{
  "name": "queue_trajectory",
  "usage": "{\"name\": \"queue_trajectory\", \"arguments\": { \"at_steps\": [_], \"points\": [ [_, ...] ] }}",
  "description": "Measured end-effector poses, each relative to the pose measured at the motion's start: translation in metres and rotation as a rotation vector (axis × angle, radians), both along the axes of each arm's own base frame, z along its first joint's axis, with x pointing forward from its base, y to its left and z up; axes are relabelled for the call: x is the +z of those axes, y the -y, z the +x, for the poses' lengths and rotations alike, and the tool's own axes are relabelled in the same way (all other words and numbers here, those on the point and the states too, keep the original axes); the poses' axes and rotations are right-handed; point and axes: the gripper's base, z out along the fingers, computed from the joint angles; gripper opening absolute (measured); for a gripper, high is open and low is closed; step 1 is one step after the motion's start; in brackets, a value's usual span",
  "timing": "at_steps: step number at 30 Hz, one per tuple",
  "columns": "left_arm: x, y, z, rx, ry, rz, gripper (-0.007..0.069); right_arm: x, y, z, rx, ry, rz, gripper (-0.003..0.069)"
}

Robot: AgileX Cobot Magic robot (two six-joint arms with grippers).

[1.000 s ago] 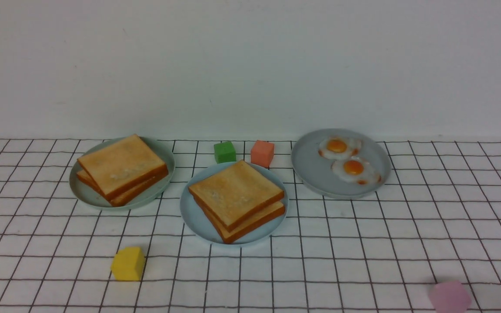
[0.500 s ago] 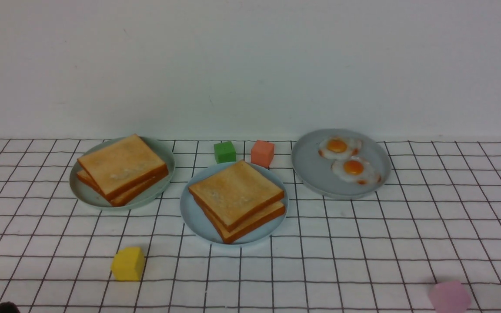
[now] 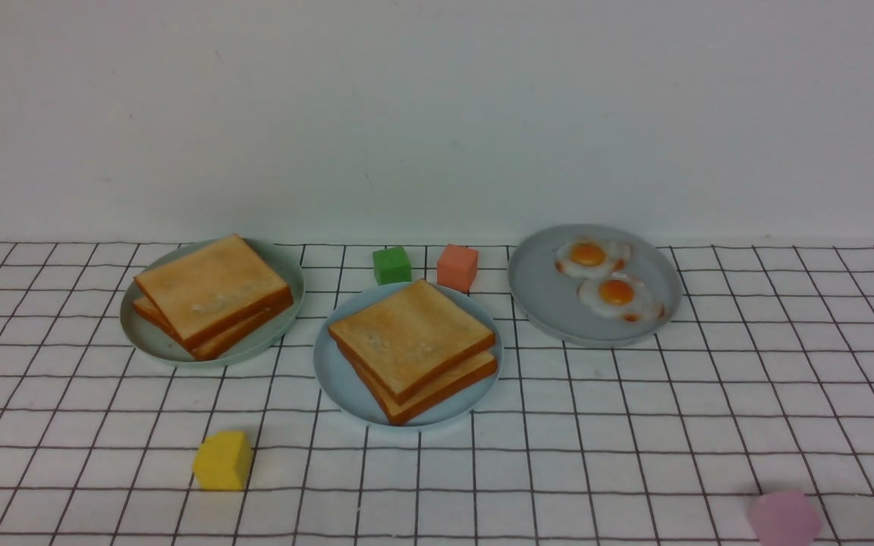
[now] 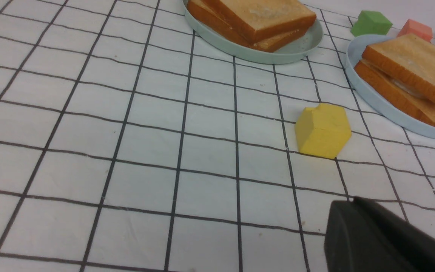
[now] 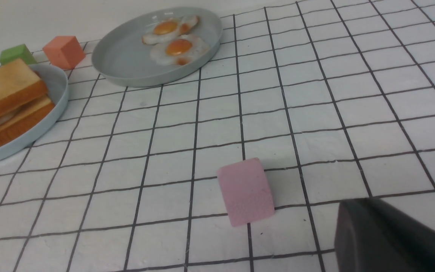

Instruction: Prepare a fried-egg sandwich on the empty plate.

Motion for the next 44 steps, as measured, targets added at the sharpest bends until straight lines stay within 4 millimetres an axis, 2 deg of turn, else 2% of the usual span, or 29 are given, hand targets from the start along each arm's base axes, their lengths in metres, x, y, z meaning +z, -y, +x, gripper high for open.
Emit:
{"name": "queue_trajectory", "arguments": {
  "at_steps": [44],
  "points": [
    [0.0,0.0,0.0,0.001,0.0,-0.003,-0.0013,0.0,0.0,0.0,0.0,0.0,-0.001,0.0088]
  ]
}}
